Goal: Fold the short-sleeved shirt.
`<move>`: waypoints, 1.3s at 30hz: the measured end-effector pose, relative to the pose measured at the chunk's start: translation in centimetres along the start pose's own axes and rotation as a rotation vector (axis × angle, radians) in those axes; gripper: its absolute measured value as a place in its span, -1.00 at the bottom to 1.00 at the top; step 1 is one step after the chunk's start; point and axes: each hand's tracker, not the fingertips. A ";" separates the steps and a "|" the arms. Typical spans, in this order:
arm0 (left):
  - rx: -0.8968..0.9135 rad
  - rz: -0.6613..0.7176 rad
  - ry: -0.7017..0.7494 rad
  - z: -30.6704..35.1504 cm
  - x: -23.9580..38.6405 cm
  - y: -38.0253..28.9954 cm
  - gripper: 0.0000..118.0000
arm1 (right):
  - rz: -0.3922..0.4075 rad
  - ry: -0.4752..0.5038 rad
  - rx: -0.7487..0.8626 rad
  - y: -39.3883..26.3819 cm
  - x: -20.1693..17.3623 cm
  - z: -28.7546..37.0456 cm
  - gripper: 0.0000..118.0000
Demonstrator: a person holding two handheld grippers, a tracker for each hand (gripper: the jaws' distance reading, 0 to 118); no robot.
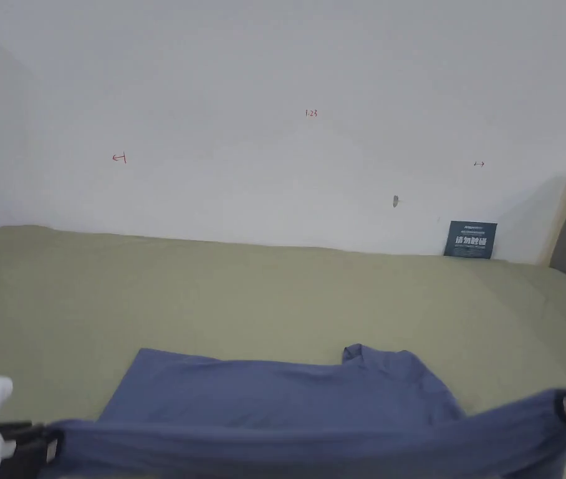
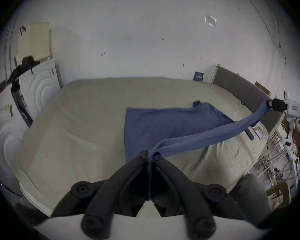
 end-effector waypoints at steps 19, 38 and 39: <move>-0.138 0.231 0.007 -2.0 -0.9 -11.9 0.51 | -0.131 -0.101 -0.274 -14.3 1.9 -1.3 0.47; -0.080 0.168 0.130 0.4 3.1 -9.7 -1.00 | -0.029 -0.098 -0.242 -11.3 -3.6 0.4 -1.00; -0.093 0.170 0.131 0.3 3.1 -9.8 -1.00 | -0.030 -0.091 -0.246 -11.4 -3.6 0.4 -1.00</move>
